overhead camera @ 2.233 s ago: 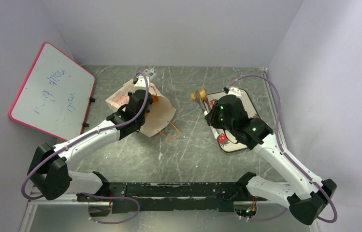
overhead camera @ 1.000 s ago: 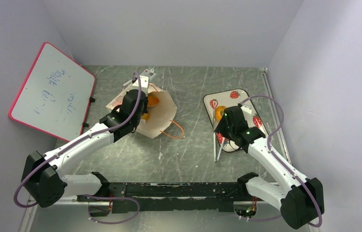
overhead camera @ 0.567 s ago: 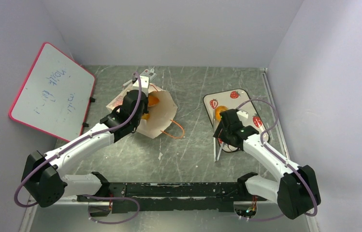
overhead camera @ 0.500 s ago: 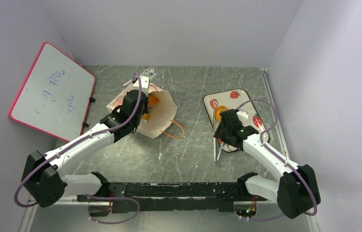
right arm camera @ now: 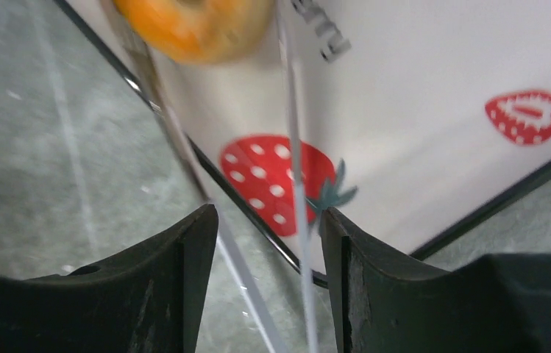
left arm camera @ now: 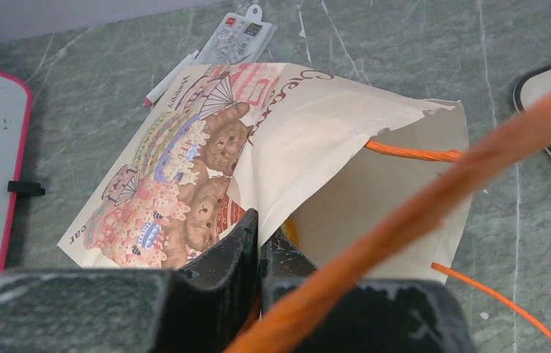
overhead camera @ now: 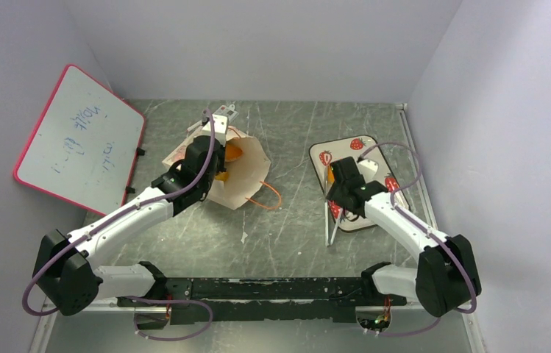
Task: Take the fake bread out of the paper bag
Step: Move the container to the center of the board.
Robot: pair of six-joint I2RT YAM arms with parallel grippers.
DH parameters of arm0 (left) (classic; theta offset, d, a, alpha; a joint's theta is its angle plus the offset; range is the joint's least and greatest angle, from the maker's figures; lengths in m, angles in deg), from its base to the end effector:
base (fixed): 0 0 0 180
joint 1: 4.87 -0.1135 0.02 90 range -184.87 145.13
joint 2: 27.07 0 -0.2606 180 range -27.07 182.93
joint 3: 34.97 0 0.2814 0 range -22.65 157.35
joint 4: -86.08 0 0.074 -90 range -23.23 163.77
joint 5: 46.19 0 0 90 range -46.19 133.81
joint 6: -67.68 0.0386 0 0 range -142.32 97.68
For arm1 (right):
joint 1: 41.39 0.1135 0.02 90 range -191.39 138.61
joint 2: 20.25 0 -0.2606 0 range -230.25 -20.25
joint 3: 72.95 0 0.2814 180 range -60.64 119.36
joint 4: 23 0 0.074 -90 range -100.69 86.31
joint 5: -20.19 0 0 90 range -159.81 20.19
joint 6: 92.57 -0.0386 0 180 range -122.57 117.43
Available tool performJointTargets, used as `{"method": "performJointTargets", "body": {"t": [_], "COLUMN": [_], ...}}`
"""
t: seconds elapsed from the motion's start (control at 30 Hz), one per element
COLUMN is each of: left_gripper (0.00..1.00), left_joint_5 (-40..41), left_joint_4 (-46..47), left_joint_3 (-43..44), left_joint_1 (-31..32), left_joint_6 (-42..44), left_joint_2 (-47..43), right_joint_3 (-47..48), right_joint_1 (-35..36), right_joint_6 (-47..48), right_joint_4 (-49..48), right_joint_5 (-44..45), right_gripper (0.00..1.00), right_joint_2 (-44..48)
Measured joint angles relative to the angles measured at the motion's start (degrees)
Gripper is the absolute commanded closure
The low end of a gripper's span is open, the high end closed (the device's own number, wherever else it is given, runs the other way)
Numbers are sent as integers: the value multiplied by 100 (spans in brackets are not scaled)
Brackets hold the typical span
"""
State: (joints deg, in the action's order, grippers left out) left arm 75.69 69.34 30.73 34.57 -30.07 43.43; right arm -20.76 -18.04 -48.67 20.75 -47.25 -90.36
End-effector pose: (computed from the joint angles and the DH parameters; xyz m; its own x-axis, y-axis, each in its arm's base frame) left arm 0.2545 -0.1829 0.2964 -0.3025 0.1006 -0.9478 0.1204 0.9905 0.0667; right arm 0.2364 0.0859 0.1755 -0.7037 0.4210 -0.5724 0.4444 0.8893 0.1078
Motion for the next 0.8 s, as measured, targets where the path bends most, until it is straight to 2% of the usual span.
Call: {"method": "performJointTargets", "body": {"t": [0.27, 0.4, 0.8], "left_gripper": [93, 93, 93], "left_joint_5": [-129, -177, -267], "left_joint_4": [9, 7, -22], "left_joint_3": [0, 0, 2], "left_joint_1": [-57, -74, -116], "left_joint_6": [90, 114, 109], "left_joint_2": [0, 0, -35], "right_joint_3": [1325, 1941, 3788], "right_joint_1": [-4, -9, -15], "right_joint_6": [260, 444, 1106], "right_joint_4": [-302, -557, -1054], "right_joint_5": [350, 273, -57], "right_gripper": [45, 50, 51], "right_joint_2": [-481, -1467, -4017]}}
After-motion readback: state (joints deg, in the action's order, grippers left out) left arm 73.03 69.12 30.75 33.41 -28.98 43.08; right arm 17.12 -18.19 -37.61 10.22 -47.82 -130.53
